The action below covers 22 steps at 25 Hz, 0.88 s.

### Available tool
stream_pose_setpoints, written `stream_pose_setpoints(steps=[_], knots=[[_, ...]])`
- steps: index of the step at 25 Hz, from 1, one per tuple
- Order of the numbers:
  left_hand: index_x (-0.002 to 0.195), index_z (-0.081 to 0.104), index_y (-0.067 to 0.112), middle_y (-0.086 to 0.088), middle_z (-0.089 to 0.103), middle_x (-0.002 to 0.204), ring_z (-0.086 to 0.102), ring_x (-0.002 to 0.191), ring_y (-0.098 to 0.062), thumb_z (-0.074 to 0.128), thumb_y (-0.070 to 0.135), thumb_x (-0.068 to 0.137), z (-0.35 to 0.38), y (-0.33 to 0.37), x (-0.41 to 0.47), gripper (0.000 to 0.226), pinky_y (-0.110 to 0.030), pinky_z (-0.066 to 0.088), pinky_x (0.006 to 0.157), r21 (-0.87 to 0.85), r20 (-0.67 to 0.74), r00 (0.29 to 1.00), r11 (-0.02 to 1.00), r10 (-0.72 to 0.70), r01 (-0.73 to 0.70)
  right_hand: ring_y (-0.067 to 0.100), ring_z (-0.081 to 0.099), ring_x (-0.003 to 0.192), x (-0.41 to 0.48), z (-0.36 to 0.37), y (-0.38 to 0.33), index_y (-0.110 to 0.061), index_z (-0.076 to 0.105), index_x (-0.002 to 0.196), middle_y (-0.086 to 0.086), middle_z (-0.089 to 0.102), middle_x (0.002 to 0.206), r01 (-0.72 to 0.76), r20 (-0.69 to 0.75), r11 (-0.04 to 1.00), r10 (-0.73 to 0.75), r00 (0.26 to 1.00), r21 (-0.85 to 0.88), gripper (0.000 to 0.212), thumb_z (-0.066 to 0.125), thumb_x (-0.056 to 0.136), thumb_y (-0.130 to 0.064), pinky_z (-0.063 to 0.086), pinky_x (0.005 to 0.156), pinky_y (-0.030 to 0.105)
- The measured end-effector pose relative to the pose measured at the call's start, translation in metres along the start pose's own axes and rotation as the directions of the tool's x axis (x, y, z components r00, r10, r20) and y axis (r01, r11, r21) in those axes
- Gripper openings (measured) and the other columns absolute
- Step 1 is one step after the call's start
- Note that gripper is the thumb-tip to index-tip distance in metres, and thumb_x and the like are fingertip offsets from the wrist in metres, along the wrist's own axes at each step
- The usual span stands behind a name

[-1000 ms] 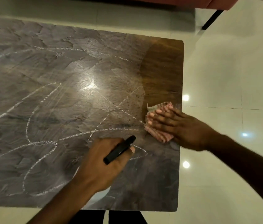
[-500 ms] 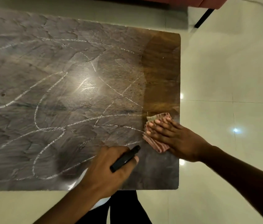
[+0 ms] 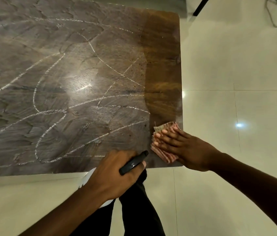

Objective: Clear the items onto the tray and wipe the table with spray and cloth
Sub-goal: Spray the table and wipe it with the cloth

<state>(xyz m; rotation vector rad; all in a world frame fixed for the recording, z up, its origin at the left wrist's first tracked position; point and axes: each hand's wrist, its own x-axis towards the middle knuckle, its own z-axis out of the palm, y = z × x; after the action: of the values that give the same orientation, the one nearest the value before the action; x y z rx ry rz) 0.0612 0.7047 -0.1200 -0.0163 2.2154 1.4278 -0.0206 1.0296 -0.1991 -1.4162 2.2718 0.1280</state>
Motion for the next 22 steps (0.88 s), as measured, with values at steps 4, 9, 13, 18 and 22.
stream_pose_setpoints(steps=[4,9,13,18,22], knots=[[0.058,0.044,0.032,0.010,0.047,0.052,0.050,0.049,-0.011,0.070,0.037,0.098,0.015,-0.006,-0.020,0.049,-0.028,0.034,0.054,-0.047,-0.022,0.999,0.999,-0.029,0.028,0.023,-0.005,0.168,0.001,-0.019,0.047,-0.030,-0.001,0.172,0.000,-0.002,0.181,-0.109,0.023,0.991,0.107,0.994,0.080,0.071,0.028,0.110,-0.049,0.003,0.135,0.049],[0.057,0.041,0.027,0.009,0.044,0.050,0.047,0.048,-0.012,0.069,0.040,0.097,0.039,-0.005,-0.027,0.051,-0.028,0.032,0.053,-0.046,-0.060,0.994,0.995,-0.091,0.088,0.025,-0.013,0.166,0.042,-0.036,0.059,-0.031,-0.003,0.171,0.002,-0.008,0.180,-0.389,-0.032,0.858,0.423,0.905,0.336,0.070,0.021,0.109,-0.053,0.002,0.135,0.053],[0.061,0.045,0.030,0.005,0.045,0.054,0.051,0.053,-0.023,0.067,0.044,0.096,0.064,0.000,-0.034,0.044,-0.042,0.040,0.056,-0.092,-0.073,0.995,0.994,-0.071,0.064,0.027,-0.006,0.167,-0.039,0.021,-0.010,-0.027,-0.001,0.172,0.004,-0.003,0.181,-0.225,-0.051,0.965,0.233,0.971,0.138,0.072,0.034,0.111,-0.043,0.004,0.136,0.052],[0.058,0.044,0.033,0.009,0.042,0.053,0.040,0.053,-0.014,0.068,0.041,0.096,0.082,-0.007,-0.038,0.045,-0.035,0.034,0.061,-0.192,-0.099,0.986,0.975,-0.132,0.111,0.025,-0.001,0.168,-0.076,0.039,-0.013,-0.029,0.006,0.172,0.001,0.003,0.181,-0.033,0.003,0.998,0.033,0.999,0.045,0.069,0.037,0.112,-0.040,0.005,0.135,0.049],[0.060,0.049,0.039,0.013,0.046,0.058,0.043,0.058,-0.011,0.069,0.043,0.095,0.085,-0.007,-0.042,0.040,-0.034,0.035,0.064,-0.183,-0.150,0.975,0.974,-0.165,0.136,0.024,-0.006,0.168,-0.009,0.008,0.012,-0.030,0.002,0.172,0.001,-0.001,0.181,-0.369,-0.103,0.864,0.425,0.899,0.341,0.069,0.029,0.110,-0.045,0.013,0.134,0.054]])
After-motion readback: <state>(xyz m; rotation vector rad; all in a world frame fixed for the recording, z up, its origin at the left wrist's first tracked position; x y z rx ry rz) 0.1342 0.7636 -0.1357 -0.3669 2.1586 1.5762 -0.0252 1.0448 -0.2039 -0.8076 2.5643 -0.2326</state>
